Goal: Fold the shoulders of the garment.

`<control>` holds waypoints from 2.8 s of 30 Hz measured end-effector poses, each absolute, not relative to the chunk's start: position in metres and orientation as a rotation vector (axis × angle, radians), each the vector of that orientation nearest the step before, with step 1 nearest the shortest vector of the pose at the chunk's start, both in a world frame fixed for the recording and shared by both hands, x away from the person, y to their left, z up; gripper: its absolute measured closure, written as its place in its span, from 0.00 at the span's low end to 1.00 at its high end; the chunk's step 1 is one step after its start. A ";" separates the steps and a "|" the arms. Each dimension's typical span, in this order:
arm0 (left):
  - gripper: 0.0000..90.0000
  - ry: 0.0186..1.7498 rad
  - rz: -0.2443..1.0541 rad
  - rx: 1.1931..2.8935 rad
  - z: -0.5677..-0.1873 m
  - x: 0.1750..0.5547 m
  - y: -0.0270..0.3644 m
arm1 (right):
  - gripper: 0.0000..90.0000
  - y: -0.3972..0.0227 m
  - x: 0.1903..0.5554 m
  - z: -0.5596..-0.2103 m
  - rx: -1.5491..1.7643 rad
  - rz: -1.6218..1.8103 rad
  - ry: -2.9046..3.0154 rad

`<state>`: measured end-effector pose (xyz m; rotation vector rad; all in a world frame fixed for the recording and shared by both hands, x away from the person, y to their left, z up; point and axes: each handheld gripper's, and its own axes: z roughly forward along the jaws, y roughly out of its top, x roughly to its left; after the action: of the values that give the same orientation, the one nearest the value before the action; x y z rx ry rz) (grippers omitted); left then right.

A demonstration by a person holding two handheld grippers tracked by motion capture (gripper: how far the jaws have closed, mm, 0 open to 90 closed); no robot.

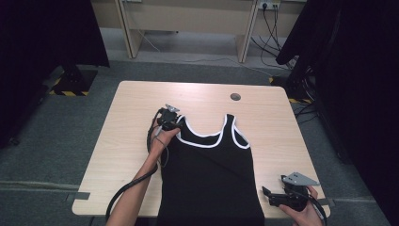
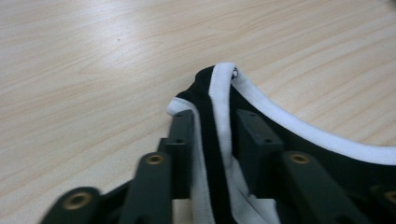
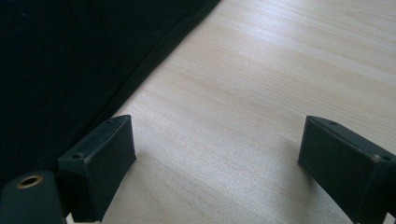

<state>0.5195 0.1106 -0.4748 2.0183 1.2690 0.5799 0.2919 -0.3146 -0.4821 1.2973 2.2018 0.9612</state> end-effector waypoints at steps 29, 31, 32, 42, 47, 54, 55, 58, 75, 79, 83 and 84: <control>0.89 0.984 0.473 1.976 -0.422 0.415 0.106 | 0.13 -0.314 0.292 -0.482 1.302 0.964 2.197; 0.88 0.962 0.469 1.982 -0.422 0.404 0.107 | 0.13 -0.314 0.292 -0.482 1.302 0.963 2.198; 0.88 0.957 0.460 1.979 -0.423 0.399 0.107 | 0.13 -0.314 0.292 -0.482 1.302 0.962 2.198; 0.86 0.918 0.411 1.962 -0.445 0.347 0.112 | 0.13 -0.313 0.292 -0.482 1.303 0.961 2.197; 0.83 0.913 0.389 1.968 -0.453 0.334 0.113 | 0.13 -0.313 0.292 -0.482 1.304 0.962 2.196; 0.55 0.887 0.440 1.980 -0.450 0.322 0.110 | 0.12 -0.313 0.292 -0.482 1.305 0.962 2.197; 0.54 0.882 0.437 1.983 -0.449 0.323 0.108 | 0.12 -0.312 0.292 -0.482 1.305 0.962 2.197; 0.50 0.884 0.441 1.999 -0.449 0.327 0.099 | 0.12 -0.312 0.292 -0.482 1.304 0.963 2.197; 0.96 0.880 0.449 1.994 -0.455 0.329 0.109 | 0.12 -0.312 0.292 -0.482 1.301 0.964 2.200; 0.96 0.893 0.444 1.971 -0.453 0.319 0.122 | 0.12 -0.312 0.292 -0.482 1.300 0.964 2.200; 0.96 0.911 0.407 1.946 -0.459 0.307 0.133 | 0.12 -0.312 0.292 -0.482 1.301 0.963 2.199; 0.96 0.909 0.400 1.952 -0.461 0.304 0.133 | 0.12 -0.312 0.292 -0.482 1.301 0.962 2.199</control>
<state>0.3039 0.1331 -0.4615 1.9515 0.9093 0.3995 0.2919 -0.3119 -0.4822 1.3015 2.1988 0.9624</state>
